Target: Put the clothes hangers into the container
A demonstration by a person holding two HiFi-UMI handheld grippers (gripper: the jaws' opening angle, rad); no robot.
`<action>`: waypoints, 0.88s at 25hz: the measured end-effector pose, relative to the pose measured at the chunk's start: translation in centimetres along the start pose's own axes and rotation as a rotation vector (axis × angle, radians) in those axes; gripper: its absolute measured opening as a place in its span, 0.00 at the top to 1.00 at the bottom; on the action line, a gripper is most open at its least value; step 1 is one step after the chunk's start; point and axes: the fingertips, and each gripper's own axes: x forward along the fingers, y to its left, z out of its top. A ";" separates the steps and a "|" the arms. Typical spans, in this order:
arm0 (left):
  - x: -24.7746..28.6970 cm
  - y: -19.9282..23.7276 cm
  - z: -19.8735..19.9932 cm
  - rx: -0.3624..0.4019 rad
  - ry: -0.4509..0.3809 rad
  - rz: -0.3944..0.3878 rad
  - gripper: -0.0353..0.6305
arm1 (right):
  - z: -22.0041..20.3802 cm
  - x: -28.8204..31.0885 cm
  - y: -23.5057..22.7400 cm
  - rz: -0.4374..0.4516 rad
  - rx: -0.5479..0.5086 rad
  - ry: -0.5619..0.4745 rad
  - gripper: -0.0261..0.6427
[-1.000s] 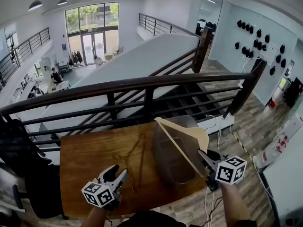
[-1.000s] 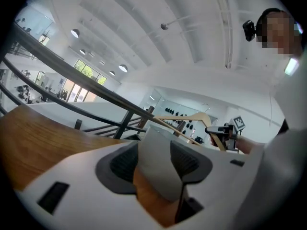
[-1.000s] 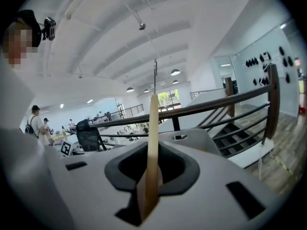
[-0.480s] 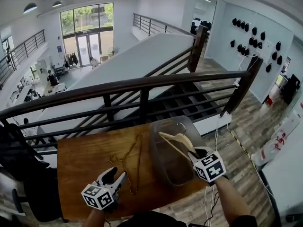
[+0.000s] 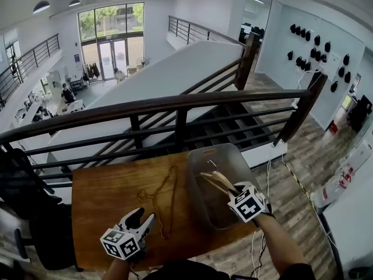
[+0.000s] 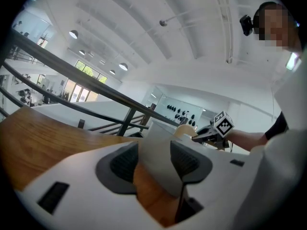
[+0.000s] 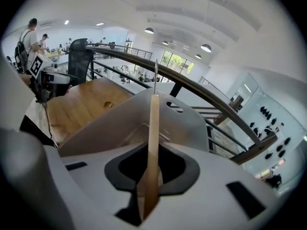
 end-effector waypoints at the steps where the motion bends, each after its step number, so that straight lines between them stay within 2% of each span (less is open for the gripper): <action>1: -0.1 0.0 -0.1 0.000 0.001 0.001 0.62 | -0.1 0.3 0.1 -0.003 -0.011 0.018 0.89; 7: -0.4 0.0 -0.7 -0.027 -0.002 0.018 0.62 | -1.8 2.4 -0.3 -0.042 -0.100 0.158 0.89; 17: -1.5 0.7 -2.1 -0.073 0.012 0.060 0.62 | 0.4 5.0 1.3 -0.070 -0.276 0.156 0.89; 22: -2.2 1.1 -2.9 -0.097 0.013 0.078 0.62 | -1.0 5.5 3.5 -0.011 -0.319 0.173 0.88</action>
